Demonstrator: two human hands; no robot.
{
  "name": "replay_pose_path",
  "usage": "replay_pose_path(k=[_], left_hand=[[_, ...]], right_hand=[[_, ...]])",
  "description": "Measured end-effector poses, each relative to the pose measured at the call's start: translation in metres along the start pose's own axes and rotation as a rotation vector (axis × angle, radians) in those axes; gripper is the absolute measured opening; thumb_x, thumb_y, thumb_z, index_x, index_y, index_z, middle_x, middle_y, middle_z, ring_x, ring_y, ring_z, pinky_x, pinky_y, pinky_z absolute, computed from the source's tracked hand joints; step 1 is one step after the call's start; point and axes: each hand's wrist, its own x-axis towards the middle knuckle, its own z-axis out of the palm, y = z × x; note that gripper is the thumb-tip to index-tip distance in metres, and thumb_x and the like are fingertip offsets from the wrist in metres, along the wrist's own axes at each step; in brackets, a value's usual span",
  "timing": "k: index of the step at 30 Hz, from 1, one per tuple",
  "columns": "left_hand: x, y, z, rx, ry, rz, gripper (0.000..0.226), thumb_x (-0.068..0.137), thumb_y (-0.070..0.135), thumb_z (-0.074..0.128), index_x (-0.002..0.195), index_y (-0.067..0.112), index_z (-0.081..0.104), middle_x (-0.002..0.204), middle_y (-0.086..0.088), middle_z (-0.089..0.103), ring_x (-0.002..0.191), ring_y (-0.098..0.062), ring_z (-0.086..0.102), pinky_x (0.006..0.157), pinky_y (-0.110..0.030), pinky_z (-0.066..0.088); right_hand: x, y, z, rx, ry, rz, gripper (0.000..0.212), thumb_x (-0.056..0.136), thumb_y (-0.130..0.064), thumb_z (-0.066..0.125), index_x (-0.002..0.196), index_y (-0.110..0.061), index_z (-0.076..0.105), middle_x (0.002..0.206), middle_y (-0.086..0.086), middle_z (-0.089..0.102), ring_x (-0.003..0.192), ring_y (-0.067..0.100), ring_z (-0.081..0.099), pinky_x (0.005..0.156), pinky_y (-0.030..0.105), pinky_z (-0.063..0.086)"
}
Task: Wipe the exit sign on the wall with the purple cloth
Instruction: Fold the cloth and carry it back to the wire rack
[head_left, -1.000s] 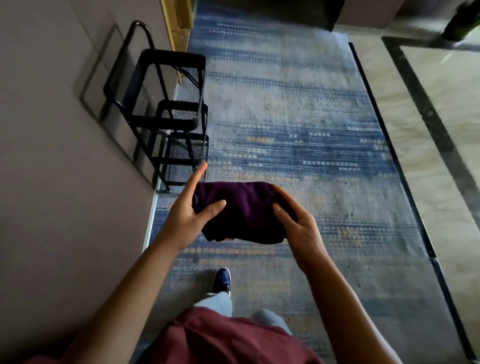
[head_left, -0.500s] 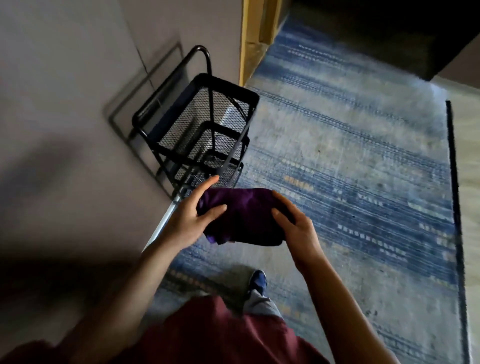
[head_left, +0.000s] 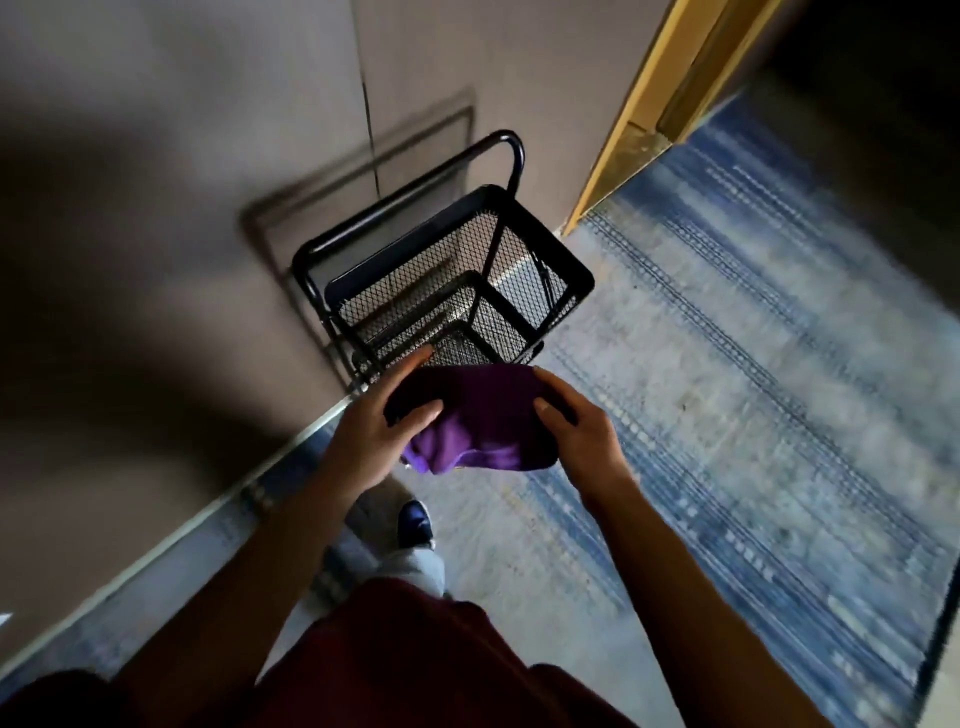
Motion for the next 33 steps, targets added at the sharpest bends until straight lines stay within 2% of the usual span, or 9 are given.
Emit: replay_pose_path(k=[6, 11, 15, 20, 23, 26, 28, 30, 33], left_hand=[[0.078, -0.007, -0.007, 0.016, 0.057, -0.070, 0.054, 0.083, 0.048, 0.072, 0.136, 0.041, 0.061, 0.126, 0.037, 0.064, 0.123, 0.011, 0.058, 0.106, -0.012, 0.043], [0.116, -0.019, 0.000, -0.013, 0.192, -0.187, 0.057, 0.083, 0.038, 0.076, 0.136, 0.022, 0.063, 0.124, 0.015, 0.067, 0.114, 0.019, 0.057, 0.098, -0.003, 0.040], [0.134, -0.036, 0.022, -0.070, 0.312, -0.360, 0.049, 0.091, 0.018, 0.077, 0.137, 0.016, 0.063, 0.127, -0.002, 0.071, 0.120, -0.014, 0.065, 0.107, -0.026, 0.049], [0.152, -0.053, 0.053, -0.125, 0.471, -0.566, 0.049, 0.094, 0.020, 0.074, 0.141, 0.017, 0.061, 0.134, -0.008, 0.067, 0.125, -0.019, 0.061, 0.110, -0.035, 0.047], [0.160, -0.061, 0.069, -0.147, 0.481, -0.615, 0.048, 0.095, 0.023, 0.072, 0.142, 0.021, 0.059, 0.137, -0.008, 0.065, 0.127, -0.023, 0.060, 0.110, -0.042, 0.049], [0.164, -0.067, 0.080, -0.153, 0.532, -0.664, 0.049, 0.095, 0.017, 0.072, 0.143, 0.019, 0.059, 0.137, -0.013, 0.065, 0.126, -0.029, 0.063, 0.107, -0.050, 0.052], [0.165, -0.072, 0.086, -0.135, 0.549, -0.693, 0.049, 0.096, 0.015, 0.071, 0.143, 0.020, 0.058, 0.140, -0.013, 0.063, 0.122, -0.028, 0.065, 0.102, -0.046, 0.056], [0.167, -0.079, 0.090, -0.103, 0.564, -0.710, 0.049, 0.096, 0.015, 0.070, 0.143, 0.024, 0.058, 0.144, -0.011, 0.061, 0.104, -0.016, 0.068, 0.084, -0.023, 0.061], [0.174, -0.087, 0.092, -0.090, 0.557, -0.726, 0.050, 0.097, 0.015, 0.069, 0.144, 0.027, 0.057, 0.142, -0.009, 0.061, 0.079, 0.000, 0.062, 0.063, -0.009, 0.055]], right_hand=[[0.090, -0.025, -0.009, -0.094, -0.084, -0.021, 0.043, 0.097, -0.006, 0.065, 0.125, -0.038, 0.067, 0.119, -0.002, 0.074, 0.103, 0.000, 0.069, 0.092, 0.016, 0.052], [0.165, -0.030, -0.003, -0.174, -0.212, 0.003, 0.046, 0.096, -0.003, 0.065, 0.126, -0.038, 0.066, 0.128, 0.003, 0.071, 0.115, 0.015, 0.067, 0.105, 0.033, 0.052], [0.229, -0.020, 0.006, -0.209, -0.334, 0.095, 0.045, 0.095, 0.002, 0.063, 0.126, -0.031, 0.068, 0.124, 0.006, 0.072, 0.118, 0.024, 0.067, 0.106, 0.040, 0.053], [0.295, -0.011, 0.015, -0.321, -0.561, 0.236, 0.048, 0.094, 0.006, 0.062, 0.133, -0.022, 0.067, 0.127, 0.009, 0.071, 0.117, 0.027, 0.065, 0.086, 0.030, 0.054], [0.324, -0.007, 0.013, -0.376, -0.626, 0.288, 0.047, 0.096, 0.003, 0.060, 0.137, -0.021, 0.065, 0.131, 0.013, 0.069, 0.113, 0.030, 0.068, 0.089, 0.036, 0.056], [0.337, -0.008, 0.012, -0.402, -0.724, 0.349, 0.047, 0.099, -0.001, 0.058, 0.141, -0.022, 0.061, 0.136, 0.016, 0.065, 0.079, 0.022, 0.077, 0.062, 0.030, 0.061], [0.341, -0.008, 0.013, -0.447, -0.756, 0.345, 0.048, 0.100, -0.004, 0.059, 0.144, -0.024, 0.058, 0.141, 0.018, 0.060, 0.085, 0.026, 0.078, 0.051, 0.018, 0.056], [0.345, -0.007, 0.014, -0.469, -0.757, 0.319, 0.048, 0.100, -0.009, 0.062, 0.144, -0.028, 0.058, 0.147, 0.017, 0.056, 0.110, 0.040, 0.069, 0.048, 0.011, 0.050], [0.346, -0.009, 0.017, -0.489, -0.748, 0.293, 0.046, 0.101, -0.016, 0.061, 0.144, -0.031, 0.058, 0.149, 0.011, 0.055, 0.097, 0.010, 0.064, 0.056, 0.013, 0.046]])
